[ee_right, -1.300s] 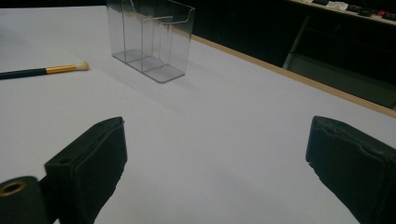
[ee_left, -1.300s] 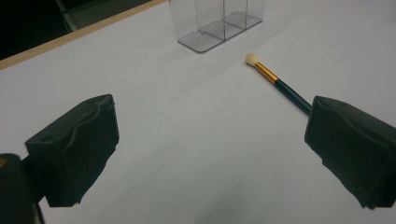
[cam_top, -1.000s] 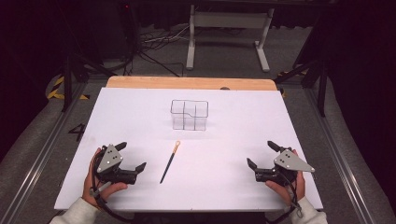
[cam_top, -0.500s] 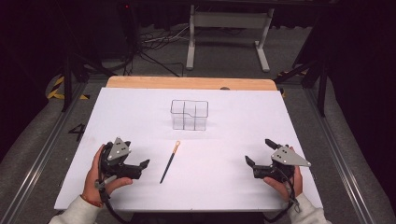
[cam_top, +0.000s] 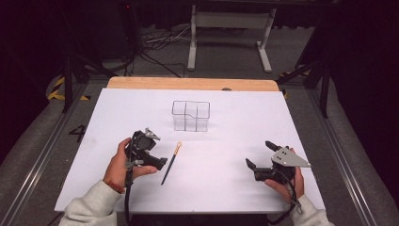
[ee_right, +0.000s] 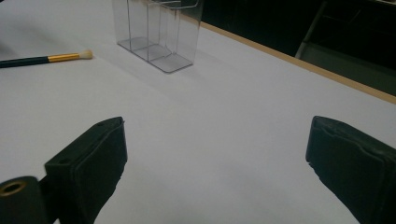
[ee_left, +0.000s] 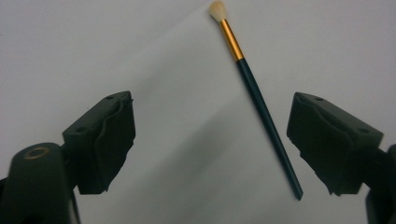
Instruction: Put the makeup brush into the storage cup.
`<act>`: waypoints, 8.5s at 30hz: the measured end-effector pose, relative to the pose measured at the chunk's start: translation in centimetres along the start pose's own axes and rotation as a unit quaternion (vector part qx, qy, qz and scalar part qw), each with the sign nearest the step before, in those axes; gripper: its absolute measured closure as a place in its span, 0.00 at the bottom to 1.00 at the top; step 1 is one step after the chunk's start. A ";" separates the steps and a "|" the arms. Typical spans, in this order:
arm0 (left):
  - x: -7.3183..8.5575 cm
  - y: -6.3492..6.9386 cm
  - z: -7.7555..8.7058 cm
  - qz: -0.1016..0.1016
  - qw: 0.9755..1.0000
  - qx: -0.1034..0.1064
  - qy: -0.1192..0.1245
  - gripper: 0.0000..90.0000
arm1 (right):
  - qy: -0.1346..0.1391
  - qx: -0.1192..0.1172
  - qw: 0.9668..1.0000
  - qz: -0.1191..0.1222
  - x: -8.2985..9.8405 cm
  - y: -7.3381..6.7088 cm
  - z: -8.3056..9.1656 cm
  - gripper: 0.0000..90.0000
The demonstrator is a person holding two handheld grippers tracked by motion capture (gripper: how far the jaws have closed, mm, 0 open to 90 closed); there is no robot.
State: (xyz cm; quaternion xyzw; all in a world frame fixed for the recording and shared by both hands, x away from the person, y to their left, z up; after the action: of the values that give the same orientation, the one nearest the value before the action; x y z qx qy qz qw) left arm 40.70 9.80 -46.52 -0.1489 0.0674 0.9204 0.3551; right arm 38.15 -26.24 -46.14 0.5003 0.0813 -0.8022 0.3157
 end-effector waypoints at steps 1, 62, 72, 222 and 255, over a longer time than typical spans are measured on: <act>-0.3 0.0 -0.3 0.002 1.000 0.000 -0.012 0.20 | -0.001 -0.001 1.000 0.000 0.0 0.0 0.0 0.07; -3.0 1.4 -4.0 -0.087 0.986 0.006 -0.142 0.92 | -0.030 -0.003 1.000 0.000 0.6 -0.1 -0.8 0.07; -3.1 1.5 -4.0 -0.100 0.985 -0.001 -0.144 0.92 | -0.029 -0.003 1.000 -0.002 0.6 -0.1 -0.8 0.07; -10.1 -2.5 11.2 -0.065 0.861 0.049 0.501 0.92 | 0.003 -0.005 1.000 -0.029 0.3 0.5 -0.2 0.08; -14.3 -1.7 10.5 -0.081 0.856 0.062 0.507 0.92 | 0.003 -0.006 1.000 -0.019 0.2 0.3 -0.2 0.08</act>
State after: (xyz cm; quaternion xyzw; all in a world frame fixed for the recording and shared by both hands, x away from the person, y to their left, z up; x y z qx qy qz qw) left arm 49.49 4.38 -32.05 -0.5771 0.2830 0.6795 0.3537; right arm 38.43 -26.47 -46.37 0.4989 0.0969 -0.8061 0.3033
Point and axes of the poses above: each handheld gripper's, and its own axes: z roughly backward along the jaws, x roughly out of its underside, y roughly to its right, the point moved 7 cm from there along -z, roughly forward along the jaws, and after that the axes turned 8 degrees about -y, right-handed, at the moved point
